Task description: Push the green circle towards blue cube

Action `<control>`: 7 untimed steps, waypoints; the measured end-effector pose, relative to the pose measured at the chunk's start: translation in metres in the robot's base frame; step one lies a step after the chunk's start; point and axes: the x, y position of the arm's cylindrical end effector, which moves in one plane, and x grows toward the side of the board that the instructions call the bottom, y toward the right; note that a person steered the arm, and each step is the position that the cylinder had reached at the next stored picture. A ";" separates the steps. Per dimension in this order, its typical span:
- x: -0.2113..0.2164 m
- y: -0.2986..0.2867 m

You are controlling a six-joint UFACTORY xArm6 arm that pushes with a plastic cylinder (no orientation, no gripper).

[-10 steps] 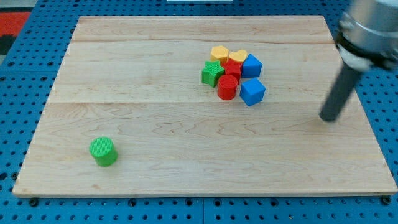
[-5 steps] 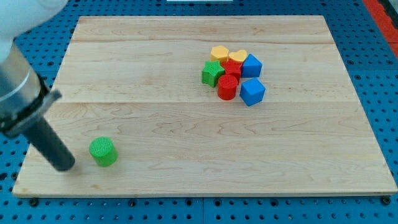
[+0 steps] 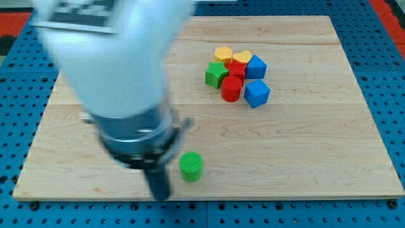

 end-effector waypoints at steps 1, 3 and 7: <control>-0.038 0.045; -0.026 0.088; -0.078 0.063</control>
